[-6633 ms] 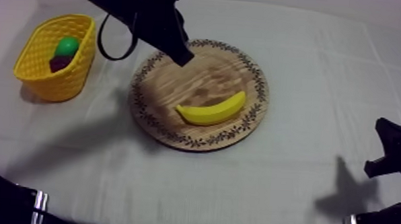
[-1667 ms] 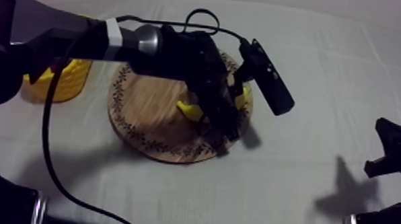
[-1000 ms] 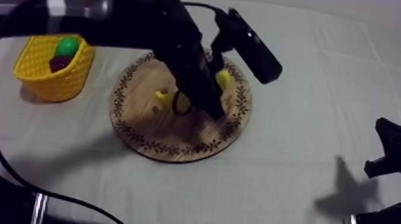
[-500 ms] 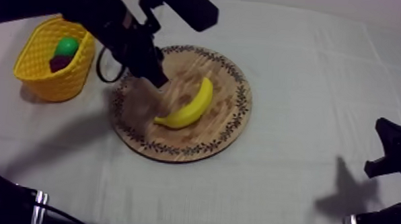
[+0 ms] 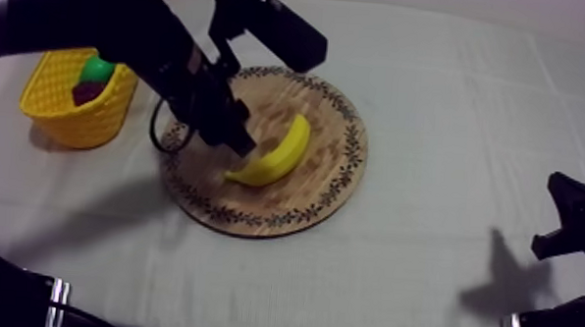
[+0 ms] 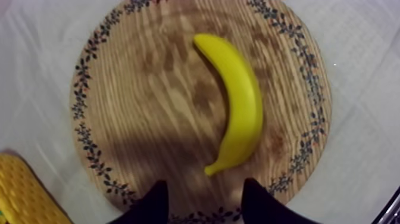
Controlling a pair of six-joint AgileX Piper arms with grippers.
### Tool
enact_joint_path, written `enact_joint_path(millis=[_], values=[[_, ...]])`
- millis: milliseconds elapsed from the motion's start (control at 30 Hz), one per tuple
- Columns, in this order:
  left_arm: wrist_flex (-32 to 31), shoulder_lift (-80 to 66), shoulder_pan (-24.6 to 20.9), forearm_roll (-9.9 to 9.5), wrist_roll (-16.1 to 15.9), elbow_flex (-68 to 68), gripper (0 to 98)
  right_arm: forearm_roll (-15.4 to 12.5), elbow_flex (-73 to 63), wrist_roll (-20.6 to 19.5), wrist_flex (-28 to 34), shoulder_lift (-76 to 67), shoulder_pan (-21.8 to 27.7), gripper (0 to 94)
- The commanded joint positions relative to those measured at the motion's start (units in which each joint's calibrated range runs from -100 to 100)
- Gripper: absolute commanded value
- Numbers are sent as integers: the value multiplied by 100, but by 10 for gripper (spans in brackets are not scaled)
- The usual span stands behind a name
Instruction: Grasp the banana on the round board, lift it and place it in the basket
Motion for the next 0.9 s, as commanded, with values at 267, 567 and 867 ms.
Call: enact_joint_path(millis=[267,567,867], values=[[-441,901,20,90,466,-511,491,3,-3,2,0,0,1,3],[-641,1603,41,213,572,-817,482,3,-3,2,0,0,1,3],[-737,1936,71,376,506,-922,478,3,-3,2,0,0,1,3]])
